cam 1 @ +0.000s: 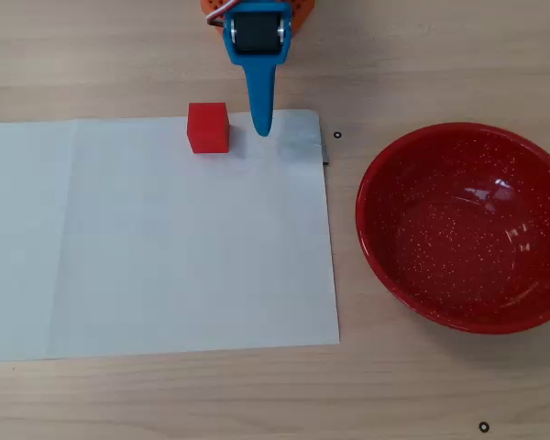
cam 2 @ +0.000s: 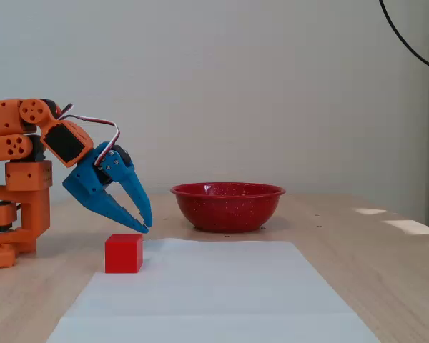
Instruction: Grasp the red cube and put it in the red bowl
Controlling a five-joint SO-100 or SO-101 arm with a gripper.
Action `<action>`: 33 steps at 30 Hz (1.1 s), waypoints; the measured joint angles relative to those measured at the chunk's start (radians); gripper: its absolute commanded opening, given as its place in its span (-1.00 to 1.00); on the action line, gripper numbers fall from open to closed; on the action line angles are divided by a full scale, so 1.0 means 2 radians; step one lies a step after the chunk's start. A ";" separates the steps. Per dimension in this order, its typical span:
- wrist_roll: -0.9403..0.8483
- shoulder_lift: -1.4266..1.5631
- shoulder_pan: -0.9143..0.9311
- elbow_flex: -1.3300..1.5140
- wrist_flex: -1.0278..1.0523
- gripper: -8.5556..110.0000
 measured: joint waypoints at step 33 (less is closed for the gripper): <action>0.014 -0.034 -0.008 -0.028 0.025 -0.85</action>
